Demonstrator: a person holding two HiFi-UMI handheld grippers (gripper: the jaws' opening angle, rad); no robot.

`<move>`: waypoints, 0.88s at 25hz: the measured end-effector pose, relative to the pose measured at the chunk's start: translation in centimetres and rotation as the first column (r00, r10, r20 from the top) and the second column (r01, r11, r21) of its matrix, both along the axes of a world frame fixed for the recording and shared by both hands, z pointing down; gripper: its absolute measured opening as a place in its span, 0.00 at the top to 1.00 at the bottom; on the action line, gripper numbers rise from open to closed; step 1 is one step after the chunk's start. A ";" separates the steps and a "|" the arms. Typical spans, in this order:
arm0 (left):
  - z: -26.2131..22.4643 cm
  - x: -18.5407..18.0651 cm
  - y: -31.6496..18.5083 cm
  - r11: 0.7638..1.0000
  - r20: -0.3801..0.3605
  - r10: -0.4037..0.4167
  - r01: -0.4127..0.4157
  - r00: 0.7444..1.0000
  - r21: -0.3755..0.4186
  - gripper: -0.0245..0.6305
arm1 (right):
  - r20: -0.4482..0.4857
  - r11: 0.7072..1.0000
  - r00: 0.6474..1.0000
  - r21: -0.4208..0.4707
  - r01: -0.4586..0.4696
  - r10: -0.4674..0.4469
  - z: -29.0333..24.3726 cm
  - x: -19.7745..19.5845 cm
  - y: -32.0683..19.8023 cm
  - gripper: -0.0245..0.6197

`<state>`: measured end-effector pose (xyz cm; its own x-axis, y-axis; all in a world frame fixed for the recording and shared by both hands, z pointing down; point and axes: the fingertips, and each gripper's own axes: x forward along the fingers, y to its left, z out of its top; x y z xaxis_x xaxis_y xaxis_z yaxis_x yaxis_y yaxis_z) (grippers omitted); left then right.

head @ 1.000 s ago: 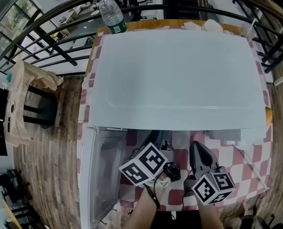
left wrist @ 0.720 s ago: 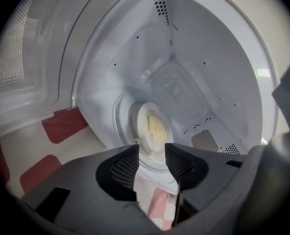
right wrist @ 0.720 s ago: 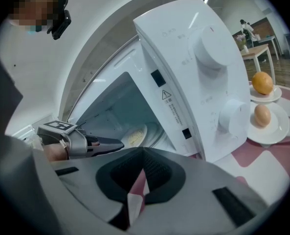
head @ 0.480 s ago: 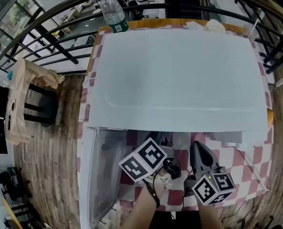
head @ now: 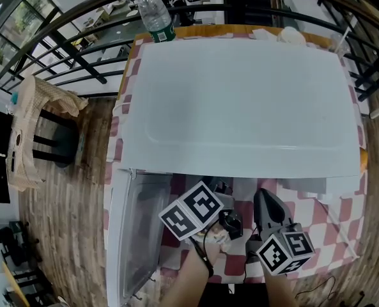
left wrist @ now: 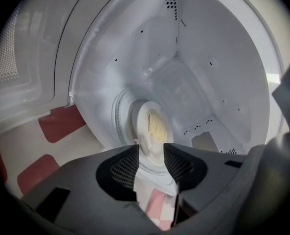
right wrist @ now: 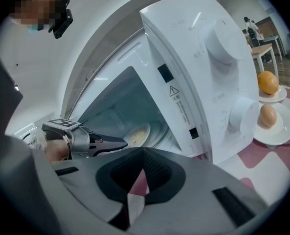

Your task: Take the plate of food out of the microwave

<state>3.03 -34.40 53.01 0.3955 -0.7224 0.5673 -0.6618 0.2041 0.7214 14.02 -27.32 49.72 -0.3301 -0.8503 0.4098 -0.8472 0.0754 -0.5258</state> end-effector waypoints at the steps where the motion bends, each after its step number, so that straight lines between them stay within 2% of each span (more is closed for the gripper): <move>1: 0.0 0.0 -0.1 1.000 -0.002 -0.002 0.002 1.000 0.000 0.70 | 0.001 1.000 1.000 0.001 0.000 0.000 0.0 0.0 0.0 0.95; 11: 0.2 -0.2 -0.3 1.000 -0.017 -0.005 0.004 1.000 -0.016 0.72 | 0.007 1.000 1.000 -0.004 -0.011 0.011 0.2 0.2 -0.1 0.95; 14: 0.8 -0.4 -0.2 0.999 -0.028 -0.022 0.021 0.999 -0.033 0.85 | -0.009 1.000 1.000 -0.010 0.000 0.000 0.2 0.0 -0.2 0.95; 22: 0.7 0.2 0.1 0.999 -0.095 -0.036 0.033 0.995 -0.026 0.86 | 0.009 1.000 1.000 -0.007 0.001 -0.001 0.3 -0.5 -0.1 0.95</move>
<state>3.19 -34.33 53.75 0.4240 -0.7229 0.5455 -0.5821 0.2439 0.7757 13.55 -27.38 49.98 -0.3343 -0.8471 0.4130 -0.8427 0.0724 -0.5336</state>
